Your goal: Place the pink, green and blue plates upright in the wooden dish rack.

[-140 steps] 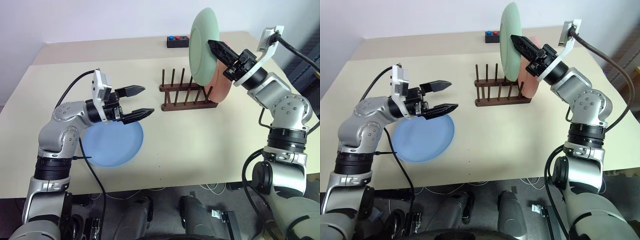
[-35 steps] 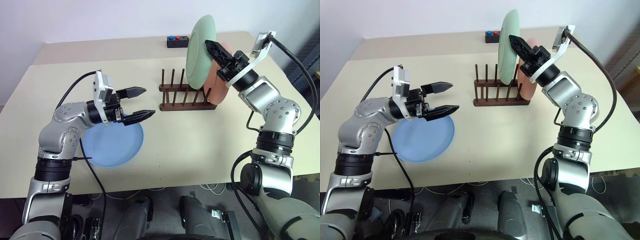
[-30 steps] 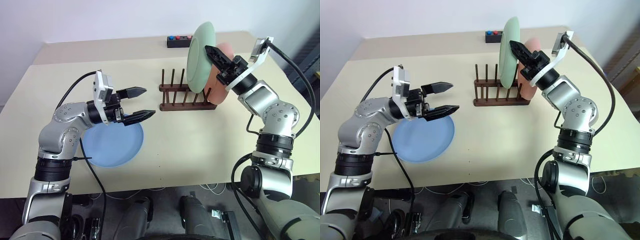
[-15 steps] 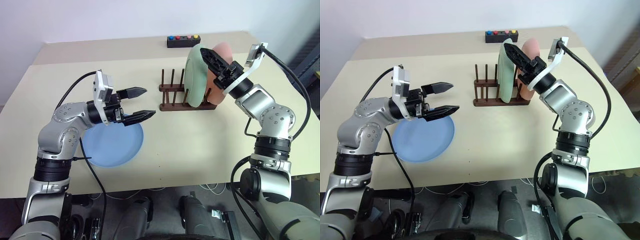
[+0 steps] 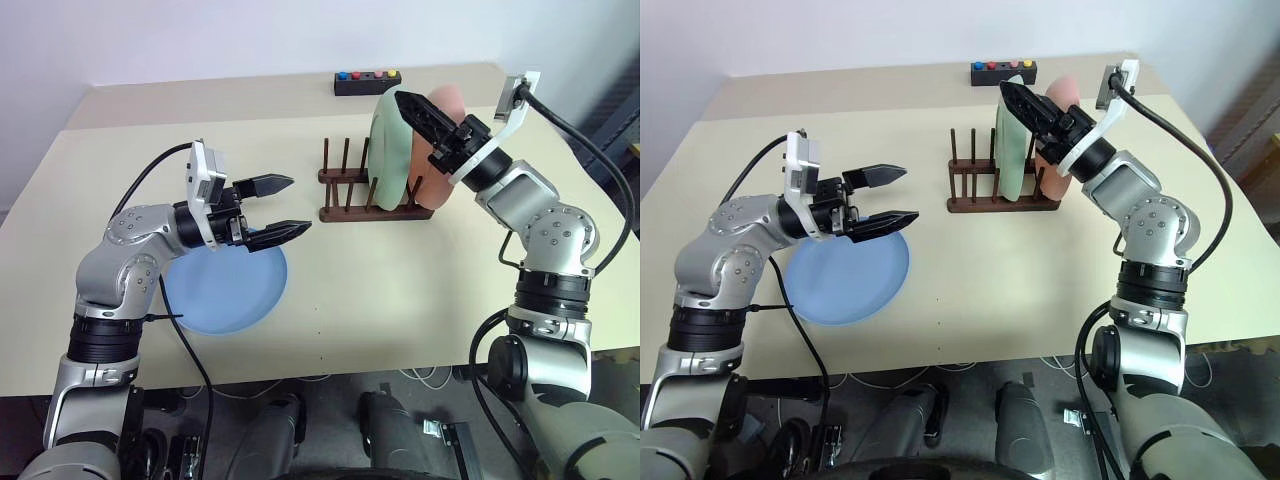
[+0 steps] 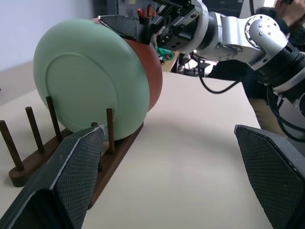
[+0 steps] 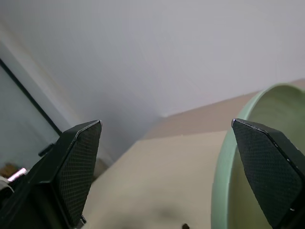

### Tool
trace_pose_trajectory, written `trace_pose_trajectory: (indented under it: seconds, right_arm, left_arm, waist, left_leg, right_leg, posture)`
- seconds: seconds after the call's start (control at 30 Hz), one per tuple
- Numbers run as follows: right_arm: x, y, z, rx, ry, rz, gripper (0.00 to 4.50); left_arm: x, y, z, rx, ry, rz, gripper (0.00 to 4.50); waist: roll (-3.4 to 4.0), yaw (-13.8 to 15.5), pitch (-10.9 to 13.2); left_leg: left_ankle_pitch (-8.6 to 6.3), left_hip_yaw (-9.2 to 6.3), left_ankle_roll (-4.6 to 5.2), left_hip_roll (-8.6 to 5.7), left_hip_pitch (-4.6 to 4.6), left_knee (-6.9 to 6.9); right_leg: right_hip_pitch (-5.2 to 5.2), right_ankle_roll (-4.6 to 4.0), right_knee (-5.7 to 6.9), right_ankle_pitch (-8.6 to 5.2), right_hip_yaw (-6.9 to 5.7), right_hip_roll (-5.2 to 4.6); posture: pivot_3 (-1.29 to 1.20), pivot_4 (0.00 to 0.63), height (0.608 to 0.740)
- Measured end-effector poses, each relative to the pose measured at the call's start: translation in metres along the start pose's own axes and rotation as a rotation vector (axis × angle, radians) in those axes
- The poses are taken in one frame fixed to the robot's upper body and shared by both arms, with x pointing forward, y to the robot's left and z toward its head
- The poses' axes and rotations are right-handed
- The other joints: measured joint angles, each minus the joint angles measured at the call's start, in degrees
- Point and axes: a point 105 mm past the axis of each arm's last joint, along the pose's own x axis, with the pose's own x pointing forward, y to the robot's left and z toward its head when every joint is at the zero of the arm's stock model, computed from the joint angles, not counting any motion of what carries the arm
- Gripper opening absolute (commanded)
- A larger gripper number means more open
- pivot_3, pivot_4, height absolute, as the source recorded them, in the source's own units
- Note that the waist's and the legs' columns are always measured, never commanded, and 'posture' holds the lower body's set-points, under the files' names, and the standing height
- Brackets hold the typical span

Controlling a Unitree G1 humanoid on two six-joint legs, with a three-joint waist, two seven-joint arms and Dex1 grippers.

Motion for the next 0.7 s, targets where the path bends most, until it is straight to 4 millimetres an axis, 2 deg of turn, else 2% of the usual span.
trace_pose_trajectory:
  seconds: [0.3,0.4,0.5,0.57,0.63,0.7]
  right_arm:
    - [0.000,-0.006,0.013,-0.174,-0.050,-0.049,4.46]
    - [-0.001,-0.002,0.023,-0.147,-0.103,-0.025,4.46]
    - [-0.007,0.020,0.039,-0.101,-0.166,0.100,4.46]
    - [-0.017,0.045,0.041,-0.195,-0.143,0.214,4.46]
    - [-0.033,0.063,0.027,-0.309,-0.055,0.311,4.46]
    - [-0.045,0.070,0.007,-0.366,0.040,0.371,4.46]
  left_arm:
    - [0.000,0.000,0.000,-0.001,0.000,-0.002,4.50]
    - [0.000,0.000,0.000,-0.001,0.000,-0.003,4.50]
    - [-0.001,0.001,-0.001,0.000,0.006,0.000,4.50]
    - [-0.005,0.003,0.000,0.005,0.022,0.009,4.50]
    - [-0.011,0.007,0.002,0.019,0.039,0.026,4.50]
    - [-0.020,0.013,0.005,0.030,0.056,0.057,4.50]
  waist:
    - [0.00,-0.01,0.00]
    - [0.00,0.00,0.00]
    - [0.00,0.06,0.00]
    - [0.00,0.11,0.00]
    - [0.00,0.29,0.00]
    - [-0.01,0.21,0.00]
  left_leg:
    - [0.00,0.00,0.00,0.00,0.00,0.00]
    - [0.00,0.00,0.00,0.00,0.00,-0.01]
    - [0.00,-0.02,0.00,0.00,0.00,-0.04]
    - [0.00,-0.04,0.00,0.01,0.00,-0.08]
    - [-0.02,-0.07,0.02,0.01,0.00,-0.06]
    - [-0.02,-0.04,0.02,-0.01,0.00,-0.02]
  right_leg:
    - [0.00,0.00,0.00,0.00,0.00,0.00]
    - [0.00,0.00,0.00,0.00,0.00,0.00]
    - [0.00,0.00,-0.03,0.00,0.00,0.00]
    - [0.00,0.00,-0.05,0.00,-0.02,0.00]
    - [0.04,0.02,-0.10,-0.01,-0.07,0.00]
    - [0.06,0.02,-0.08,-0.01,-0.06,-0.01]
  posture:
    - [0.00,0.150,0.740]
    - [0.00,0.150,0.740]
    - [0.00,0.150,0.740]
    - [0.00,0.150,0.740]
    - [0.00,0.150,0.740]
    - [0.00,0.150,0.740]
